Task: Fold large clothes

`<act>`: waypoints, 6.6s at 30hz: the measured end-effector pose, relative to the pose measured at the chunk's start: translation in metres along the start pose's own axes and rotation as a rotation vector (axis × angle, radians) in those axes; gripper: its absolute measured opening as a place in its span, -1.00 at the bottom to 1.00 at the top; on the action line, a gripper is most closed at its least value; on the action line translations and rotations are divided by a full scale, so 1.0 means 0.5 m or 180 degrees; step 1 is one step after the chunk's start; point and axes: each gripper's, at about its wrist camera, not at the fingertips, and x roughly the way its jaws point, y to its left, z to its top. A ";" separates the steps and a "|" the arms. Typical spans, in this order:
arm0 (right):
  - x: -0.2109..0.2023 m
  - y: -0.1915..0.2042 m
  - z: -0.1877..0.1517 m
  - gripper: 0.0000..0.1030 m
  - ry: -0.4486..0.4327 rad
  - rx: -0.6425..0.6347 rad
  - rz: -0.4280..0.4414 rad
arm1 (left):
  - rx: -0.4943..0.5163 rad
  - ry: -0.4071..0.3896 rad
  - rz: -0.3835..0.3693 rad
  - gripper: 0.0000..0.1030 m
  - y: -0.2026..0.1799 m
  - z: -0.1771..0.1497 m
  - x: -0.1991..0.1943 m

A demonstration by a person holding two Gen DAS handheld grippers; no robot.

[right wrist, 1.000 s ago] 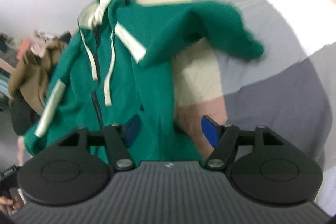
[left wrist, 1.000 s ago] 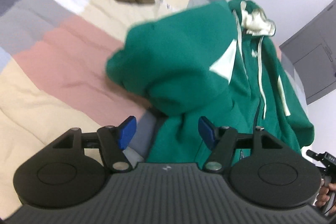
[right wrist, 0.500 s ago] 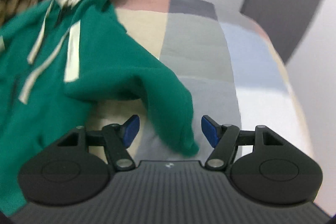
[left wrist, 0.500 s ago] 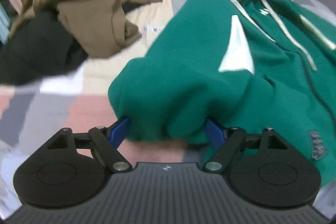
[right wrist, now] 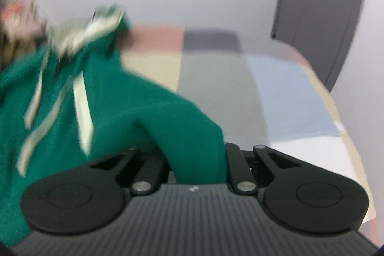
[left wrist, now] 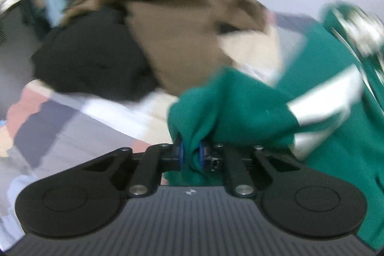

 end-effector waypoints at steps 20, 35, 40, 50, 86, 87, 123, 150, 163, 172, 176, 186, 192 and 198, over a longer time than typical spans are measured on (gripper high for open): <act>0.281 -0.335 0.059 -0.67 0.0207 0.1221 -0.0909 | -0.0560 0.0072 0.1118 -0.73 0.270 0.187 0.307; 0.211 -0.376 0.012 0.31 -0.0017 0.1602 -0.0588 | -0.0963 -0.0007 0.0737 0.52 0.261 0.122 0.198; 0.147 -0.363 -0.008 0.47 -0.0076 0.1342 -0.0396 | -0.0833 -0.0088 0.0419 0.56 0.194 0.063 0.083; 0.092 -0.255 -0.038 0.46 -0.0162 0.0536 0.0437 | -0.0231 -0.0116 -0.0727 0.56 -0.135 0.004 -0.073; 0.369 -0.445 0.085 0.56 -0.0690 0.0733 -0.0215 | 0.0193 -0.0072 -0.1657 0.56 -0.517 -0.134 0.007; 0.355 -0.444 0.077 0.56 -0.0692 0.0645 -0.0201 | 0.0196 -0.0091 -0.1664 0.56 -0.514 -0.135 0.002; -0.065 -0.230 0.339 -0.56 -0.0205 -0.0184 0.0118 | -0.0005 -0.0392 -0.2162 0.55 -0.429 -0.129 -0.088; -0.302 0.594 -0.076 -0.69 0.0864 -0.1164 0.1696 | -0.1028 -0.0353 -0.2804 0.56 -0.159 -0.165 -0.157; -0.196 0.571 -0.147 0.27 0.1083 -0.0808 0.1977 | -0.0922 -0.0250 -0.2673 0.56 -0.179 -0.166 -0.136; -0.052 0.381 -0.050 0.37 0.0545 0.0073 0.1268 | -0.0820 -0.0209 -0.2622 0.56 -0.214 -0.160 -0.114; 0.088 0.288 -0.044 0.38 0.0647 0.0602 0.0944 | -0.0787 -0.0196 -0.2665 0.56 -0.238 -0.161 -0.102; 0.262 0.252 -0.044 0.01 0.0406 0.1033 0.1321 | -0.0789 -0.0275 -0.2604 0.56 -0.284 -0.162 -0.072; 0.257 0.225 0.005 -0.72 -0.0188 0.0979 0.1315 | -0.0651 -0.0417 -0.2621 0.56 -0.307 -0.154 -0.067; 0.286 0.148 0.000 -0.74 -0.0267 0.1252 0.0902 | -0.0424 -0.0383 -0.2714 0.56 -0.343 -0.151 -0.057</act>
